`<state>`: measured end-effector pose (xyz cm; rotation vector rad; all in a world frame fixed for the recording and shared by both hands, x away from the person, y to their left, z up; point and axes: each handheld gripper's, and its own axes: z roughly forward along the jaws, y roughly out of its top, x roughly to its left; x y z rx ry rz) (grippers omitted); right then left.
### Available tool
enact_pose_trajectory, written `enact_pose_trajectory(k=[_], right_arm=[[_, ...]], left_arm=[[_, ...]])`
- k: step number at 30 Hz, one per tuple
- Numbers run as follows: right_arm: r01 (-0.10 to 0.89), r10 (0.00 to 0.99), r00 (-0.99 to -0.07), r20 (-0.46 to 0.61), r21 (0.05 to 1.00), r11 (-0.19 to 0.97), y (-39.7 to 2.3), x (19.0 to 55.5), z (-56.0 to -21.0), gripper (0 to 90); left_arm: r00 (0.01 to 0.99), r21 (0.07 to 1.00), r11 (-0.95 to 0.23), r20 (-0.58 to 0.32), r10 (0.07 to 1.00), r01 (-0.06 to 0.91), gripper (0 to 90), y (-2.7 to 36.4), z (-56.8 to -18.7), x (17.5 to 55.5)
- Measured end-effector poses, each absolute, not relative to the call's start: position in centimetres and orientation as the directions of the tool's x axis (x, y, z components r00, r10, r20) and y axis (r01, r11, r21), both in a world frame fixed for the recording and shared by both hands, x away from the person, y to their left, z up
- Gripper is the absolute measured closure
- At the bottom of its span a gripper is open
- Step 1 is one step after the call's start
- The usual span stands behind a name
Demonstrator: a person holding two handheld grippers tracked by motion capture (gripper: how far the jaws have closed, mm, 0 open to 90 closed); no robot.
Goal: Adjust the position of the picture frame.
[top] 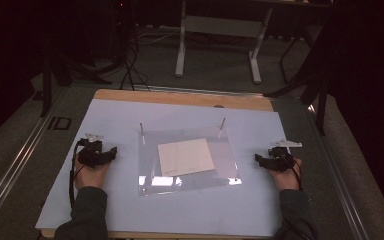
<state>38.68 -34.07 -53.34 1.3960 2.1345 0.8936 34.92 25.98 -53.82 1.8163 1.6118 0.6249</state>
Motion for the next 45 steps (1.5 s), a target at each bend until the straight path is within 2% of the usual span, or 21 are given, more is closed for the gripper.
enact_pose_trajectory(k=[2,8,13,18,26,32,37,45], right_arm=[[0.637,0.913,-0.408,-0.006,0.714,0.29,-33.9,38.6,-53.2,37.0],[0.628,0.906,-0.421,-0.04,0.708,0.323,-33.2,38.5,-52.7,47.0],[0.606,0.885,-0.462,-0.049,0.712,0.356,-32.7,38.4,-52.6,51.2],[0.595,0.869,-0.493,-0.053,0.707,0.381,-32.2,38.3,-52.5,53.6],[0.573,0.847,-0.529,-0.052,0.715,0.401,-31.3,38.3,-52.3,53.6],[0.546,0.829,-0.557,-0.052,0.729,0.412,-30.3,38.4,-51.7,54.0],[0.525,0.807,-0.589,-0.052,0.735,0.43,-29.1,38.9,-51.3,53.7],[0.507,0.782,-0.623,-0.031,0.745,0.434,-27.8,40.4,-50.6,54.2]], left_arm=[[0.172,0.722,-0.058,-0.085,0.981,0.689,42.5,25.9,-53.6,34.8],[0.239,0.725,-0.119,-0.065,0.969,0.678,46.9,25.2,-53.1,34.3],[0.283,0.728,-0.147,-0.067,0.957,0.669,51.9,24.9,-52.9,34.0],[0.309,0.735,-0.17,-0.057,0.949,0.657,52.4,24.4,-52.8,33.5],[0.349,0.744,-0.182,-0.073,0.934,0.643,55.3,23.9,-52.1,33.3],[0.367,0.761,-0.193,-0.063,0.928,0.619,53.9,23.7,-51.7,33.3],[0.369,0.775,-0.168,-0.09,0.925,0.609,54.0,23.8,-51.1,33.6],[0.407,0.769,-0.2,-0.085,0.91,0.608,55.8,23.1,-50.0,34.7]])
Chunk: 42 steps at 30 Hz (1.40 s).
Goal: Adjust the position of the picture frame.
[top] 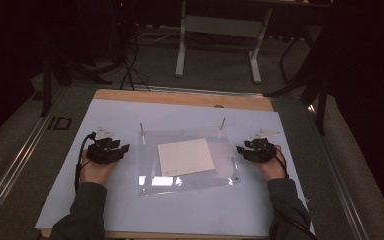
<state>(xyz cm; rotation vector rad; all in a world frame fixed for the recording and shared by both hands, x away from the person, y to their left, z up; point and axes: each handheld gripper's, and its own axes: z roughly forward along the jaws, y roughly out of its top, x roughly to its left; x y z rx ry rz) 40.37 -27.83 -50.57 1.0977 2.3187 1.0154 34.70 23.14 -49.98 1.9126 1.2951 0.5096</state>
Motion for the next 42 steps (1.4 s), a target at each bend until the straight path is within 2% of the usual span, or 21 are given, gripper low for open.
enact_pose_trajectory(k=[17,30,38,42], right_arm=[[0.491,0.758,-0.652,0.004,0.765,0.417,-26.4,43.3,-50.3,56.8],[0.486,0.762,-0.647,0.017,0.78,0.395,-25.1,45.5,-51.2,65.1],[0.497,0.773,-0.634,0.032,0.783,0.375,-24.3,47.0,-51.5,72.6],[0.501,0.78,-0.625,0.04,0.786,0.362,-24.0,47.9,-51.5,73.5]], left_arm=[[0.429,0.78,-0.202,-0.093,0.899,0.592,53.9,22.7,-49.7,37.2],[0.471,0.778,-0.237,-0.084,0.878,0.581,55.6,21.8,-50.8,38.9],[0.47,0.792,-0.229,-0.083,0.879,0.567,58.4,21.4,-51.2,39.9],[0.47,0.792,-0.232,-0.078,0.879,0.564,58.5,21.1,-51.5,40.4]])
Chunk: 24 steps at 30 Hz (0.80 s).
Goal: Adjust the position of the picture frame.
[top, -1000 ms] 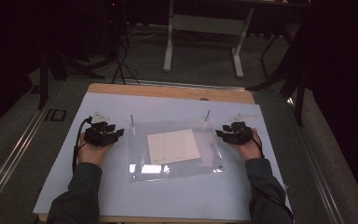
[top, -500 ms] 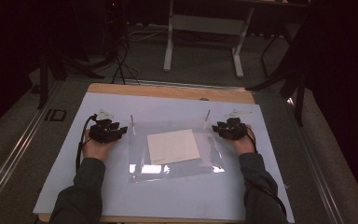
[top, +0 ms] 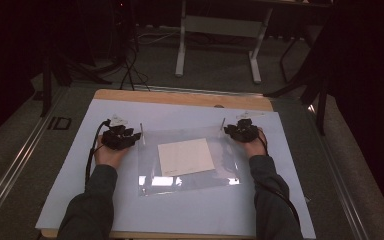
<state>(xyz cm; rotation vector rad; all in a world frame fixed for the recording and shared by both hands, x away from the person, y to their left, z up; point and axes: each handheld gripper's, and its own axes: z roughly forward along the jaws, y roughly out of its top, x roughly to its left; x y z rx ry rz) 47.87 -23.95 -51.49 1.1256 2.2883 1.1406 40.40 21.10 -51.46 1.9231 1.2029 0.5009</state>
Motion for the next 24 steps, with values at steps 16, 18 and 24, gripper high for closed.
enact_pose_trajectory(k=[16,18,24], right_arm=[[0.523,0.804,-0.592,0.059,0.787,0.328,-22.2,50.3,-51.8,77.5],[0.529,0.807,-0.587,0.067,0.786,0.319,-22.2,50.4,-51.9,78.6],[0.532,0.809,-0.582,0.085,0.792,0.299,-22.1,50.6,-52.3,80.1]], left_arm=[[0.471,0.796,-0.2,-0.118,0.874,0.572,78.2,20.0,-52.5,42.2],[0.458,0.796,-0.202,-0.103,0.883,0.571,79.3,19.6,-52.7,42.3],[0.446,0.793,-0.194,-0.108,0.888,0.578,82.8,19.6,-52.9,42.6]])
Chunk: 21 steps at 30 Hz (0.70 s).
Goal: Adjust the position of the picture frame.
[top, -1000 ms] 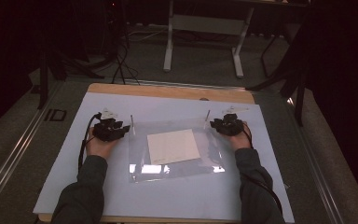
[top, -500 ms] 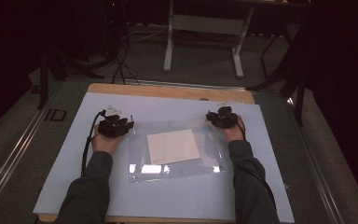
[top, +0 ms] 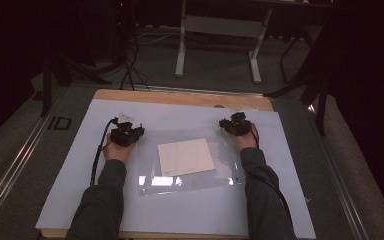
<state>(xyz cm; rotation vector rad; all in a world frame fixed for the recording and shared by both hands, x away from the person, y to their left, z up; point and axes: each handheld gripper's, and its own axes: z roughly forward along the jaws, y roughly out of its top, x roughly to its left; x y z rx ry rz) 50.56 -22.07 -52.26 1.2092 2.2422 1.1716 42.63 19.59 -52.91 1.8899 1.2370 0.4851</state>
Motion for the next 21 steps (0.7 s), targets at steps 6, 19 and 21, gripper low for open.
enact_pose_trajectory(k=[6,19,21], right_arm=[[0.554,0.817,-0.569,0.093,0.777,0.298,-21.54,50.78,-52.86,82.4],[0.596,0.842,-0.516,0.158,0.772,0.22,-21.61,50.77,-52.95,83.0],[0.6,0.844,-0.512,0.159,0.769,0.219,-21.62,50.76,-52.85,83.0]], left_arm=[[0.417,0.791,-0.165,-0.123,0.901,0.589,82.4,18.91,-53.17,43.33],[0.4,0.788,-0.09,-0.207,0.893,0.609,83.0,19.37,-53.38,43.66],[0.398,0.787,-0.082,-0.216,0.892,0.611,82.9,19.38,-53.38,43.69]])
